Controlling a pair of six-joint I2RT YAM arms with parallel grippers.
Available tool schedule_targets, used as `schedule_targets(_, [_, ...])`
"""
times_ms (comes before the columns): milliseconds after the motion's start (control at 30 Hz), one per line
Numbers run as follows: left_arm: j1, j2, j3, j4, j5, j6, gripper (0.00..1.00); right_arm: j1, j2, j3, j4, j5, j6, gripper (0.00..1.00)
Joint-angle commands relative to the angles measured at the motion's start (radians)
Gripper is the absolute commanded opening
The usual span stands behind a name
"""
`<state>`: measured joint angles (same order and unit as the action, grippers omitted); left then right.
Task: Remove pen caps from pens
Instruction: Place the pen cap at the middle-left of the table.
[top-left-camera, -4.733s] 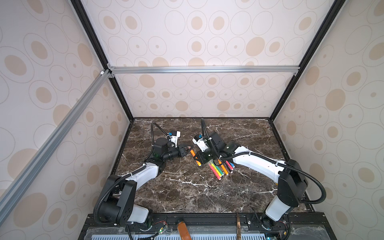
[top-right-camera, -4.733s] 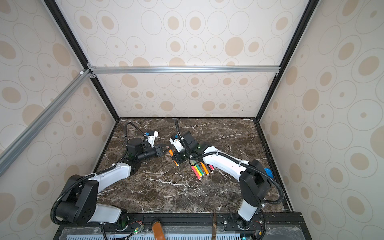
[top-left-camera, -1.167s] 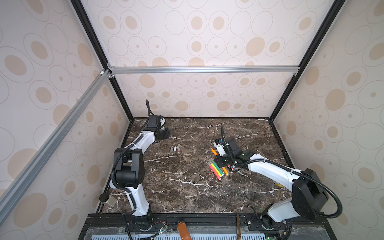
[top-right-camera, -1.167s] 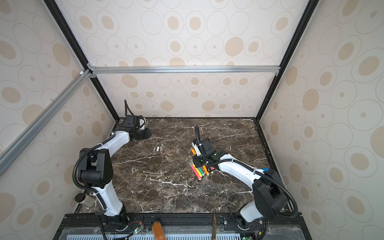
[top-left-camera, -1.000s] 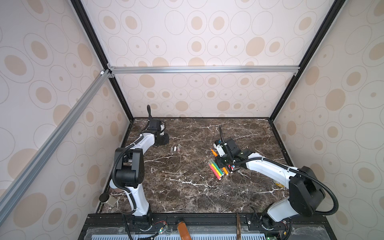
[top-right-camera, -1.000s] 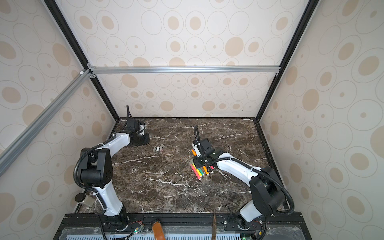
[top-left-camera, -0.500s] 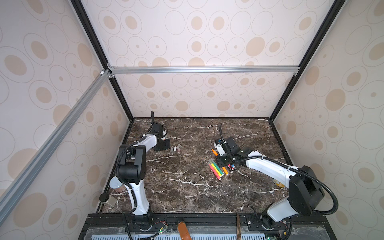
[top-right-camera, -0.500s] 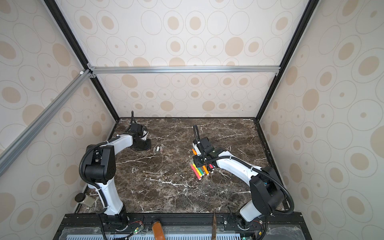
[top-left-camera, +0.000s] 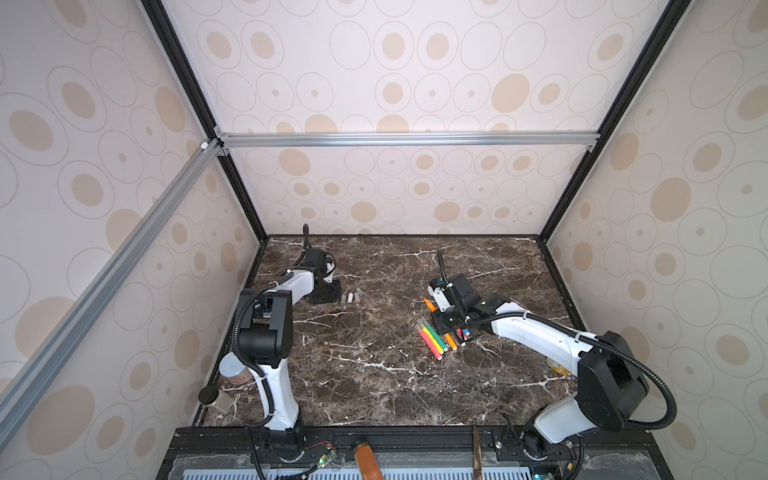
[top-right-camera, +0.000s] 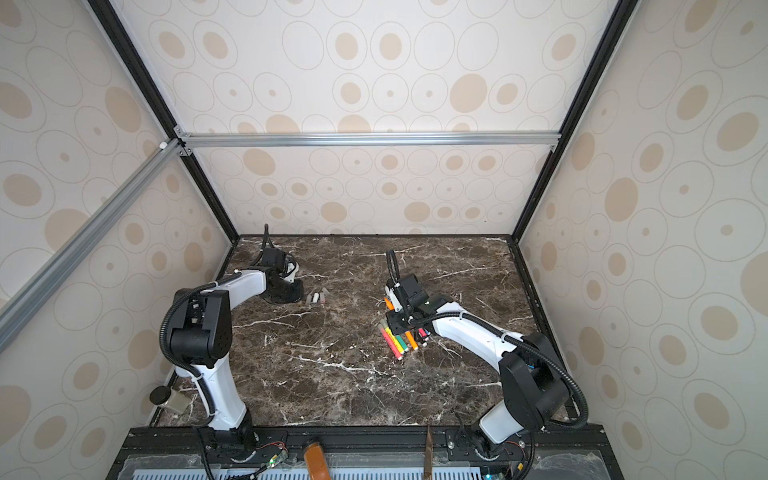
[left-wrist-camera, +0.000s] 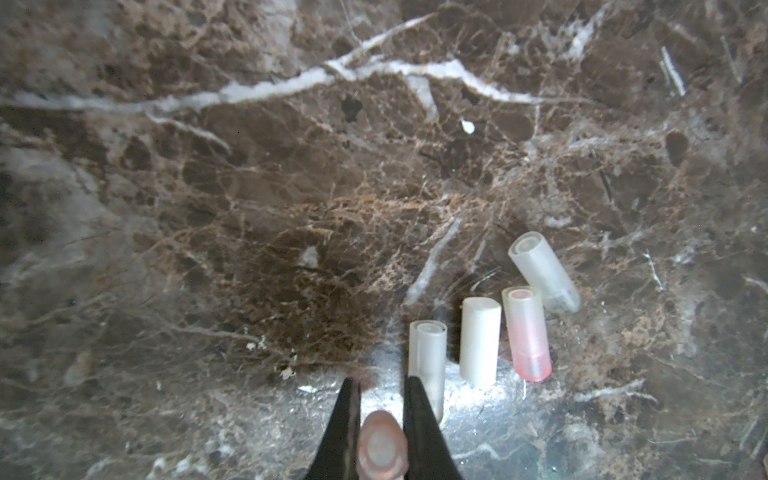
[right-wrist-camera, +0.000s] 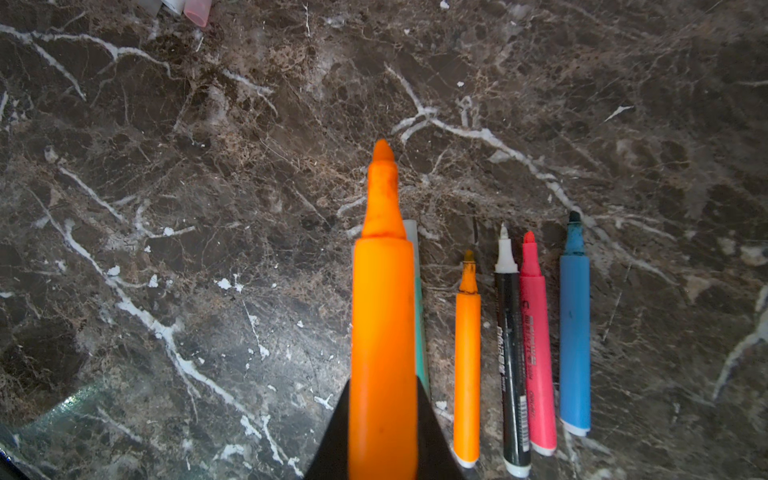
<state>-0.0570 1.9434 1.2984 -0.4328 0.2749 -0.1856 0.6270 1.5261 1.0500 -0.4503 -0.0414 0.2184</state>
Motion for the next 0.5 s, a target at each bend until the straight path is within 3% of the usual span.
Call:
schedule_targets(0, [-0.004,0.015,-0.002,-0.02,-0.004,0.027,0.07,-0.003,-0.021,-0.018,-0.011,0.005,0.003,0.0])
schedule_targets(467, [-0.006,0.031,-0.003,-0.012,0.004,0.027,0.19,-0.003,-0.003,-0.013,-0.005,0.0,0.0,0.0])
